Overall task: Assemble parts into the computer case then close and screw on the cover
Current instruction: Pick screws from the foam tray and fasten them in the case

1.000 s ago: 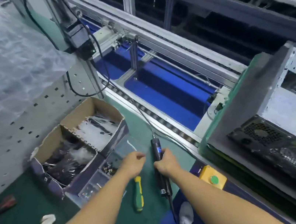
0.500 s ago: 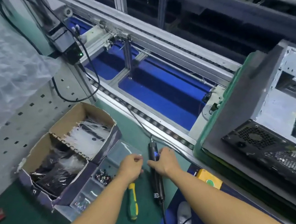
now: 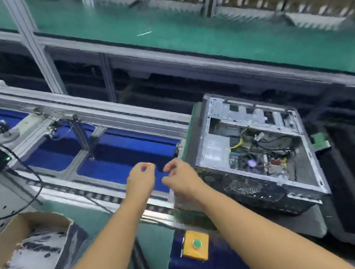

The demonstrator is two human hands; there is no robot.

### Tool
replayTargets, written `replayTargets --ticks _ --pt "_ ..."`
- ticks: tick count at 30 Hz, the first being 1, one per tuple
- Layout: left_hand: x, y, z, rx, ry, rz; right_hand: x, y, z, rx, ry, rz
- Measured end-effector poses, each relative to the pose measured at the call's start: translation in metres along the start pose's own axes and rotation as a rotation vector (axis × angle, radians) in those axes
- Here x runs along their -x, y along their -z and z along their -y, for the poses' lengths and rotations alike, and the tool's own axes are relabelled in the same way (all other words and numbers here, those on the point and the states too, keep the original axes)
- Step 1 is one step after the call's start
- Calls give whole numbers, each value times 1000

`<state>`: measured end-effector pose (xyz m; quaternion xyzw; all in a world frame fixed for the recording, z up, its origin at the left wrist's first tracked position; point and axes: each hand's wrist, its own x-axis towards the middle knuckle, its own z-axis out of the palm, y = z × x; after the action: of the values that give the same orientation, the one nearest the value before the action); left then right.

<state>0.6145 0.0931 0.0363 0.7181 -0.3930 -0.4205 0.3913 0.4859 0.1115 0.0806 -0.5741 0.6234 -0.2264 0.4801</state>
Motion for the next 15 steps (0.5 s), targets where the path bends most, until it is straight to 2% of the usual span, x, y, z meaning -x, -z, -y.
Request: replayTargets --ticks 7,15 --pt "32 -85 -77 18 -165 212 36 121 -17 -110 -29 -297" --pt "69 -208 -129 -42 -268 371 60 237 -74 -198 -60 -424"
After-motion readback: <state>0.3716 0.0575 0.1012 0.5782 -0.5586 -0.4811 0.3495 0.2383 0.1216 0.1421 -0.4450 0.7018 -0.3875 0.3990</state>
